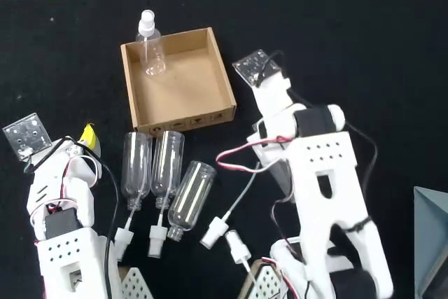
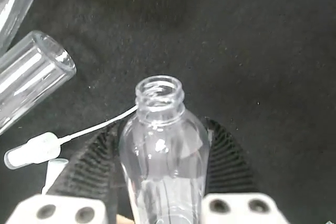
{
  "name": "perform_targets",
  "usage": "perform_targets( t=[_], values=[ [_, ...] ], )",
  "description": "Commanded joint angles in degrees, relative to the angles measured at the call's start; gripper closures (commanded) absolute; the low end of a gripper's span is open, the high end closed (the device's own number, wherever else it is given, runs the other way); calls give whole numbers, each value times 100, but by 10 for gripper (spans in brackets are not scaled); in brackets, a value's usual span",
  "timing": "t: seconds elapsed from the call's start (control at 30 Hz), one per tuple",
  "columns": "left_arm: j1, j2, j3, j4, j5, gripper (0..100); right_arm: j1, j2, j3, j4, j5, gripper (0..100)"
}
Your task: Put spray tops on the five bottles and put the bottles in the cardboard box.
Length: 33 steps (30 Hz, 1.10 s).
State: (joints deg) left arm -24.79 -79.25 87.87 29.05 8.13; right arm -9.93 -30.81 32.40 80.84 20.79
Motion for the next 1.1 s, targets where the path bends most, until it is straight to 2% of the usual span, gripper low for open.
perform_targets(
  t=[0.0,0.2,0.8,1.07],
  values=[
    [4,-70,-84,-123,-53,794,-26,-523,127,-343,-202,923],
    [4,-70,-84,-123,-53,794,316,-1051,593,-774,-255,924],
    [13,-70,-84,-97,-53,794,316,-2774,1903,-1723,-281,924],
    [22,-70,-84,-79,-53,793,316,-3081,2413,-2295,-290,924]
  ],
)
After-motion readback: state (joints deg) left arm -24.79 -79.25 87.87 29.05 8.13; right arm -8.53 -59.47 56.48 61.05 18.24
